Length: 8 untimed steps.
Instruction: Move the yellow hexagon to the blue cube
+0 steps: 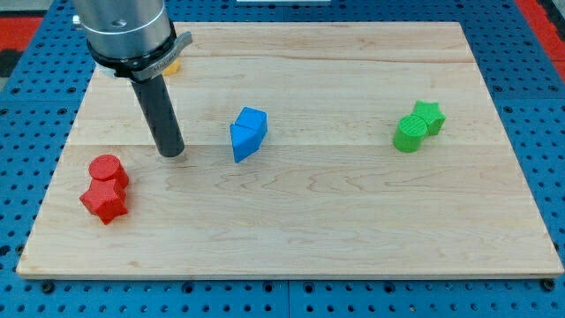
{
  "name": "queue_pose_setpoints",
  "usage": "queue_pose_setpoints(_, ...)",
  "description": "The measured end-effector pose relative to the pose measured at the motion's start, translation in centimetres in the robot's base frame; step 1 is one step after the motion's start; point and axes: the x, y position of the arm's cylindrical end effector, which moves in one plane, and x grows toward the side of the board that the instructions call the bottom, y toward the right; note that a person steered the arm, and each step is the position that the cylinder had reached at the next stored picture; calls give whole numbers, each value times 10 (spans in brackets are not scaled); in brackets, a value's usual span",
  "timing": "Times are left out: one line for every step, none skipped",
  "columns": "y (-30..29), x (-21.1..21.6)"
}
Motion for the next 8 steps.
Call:
queue_pose_setpoints(-18,-30)
queue_pose_setpoints(-59,-35)
queue_pose_setpoints(-74,-62)
queue_pose_setpoints(-70,-133)
queue_pose_setpoints(-80,-172)
queue_pose_setpoints(-86,-193)
queue_pose_setpoints(-67,-207)
queue_pose_setpoints(-14,-181)
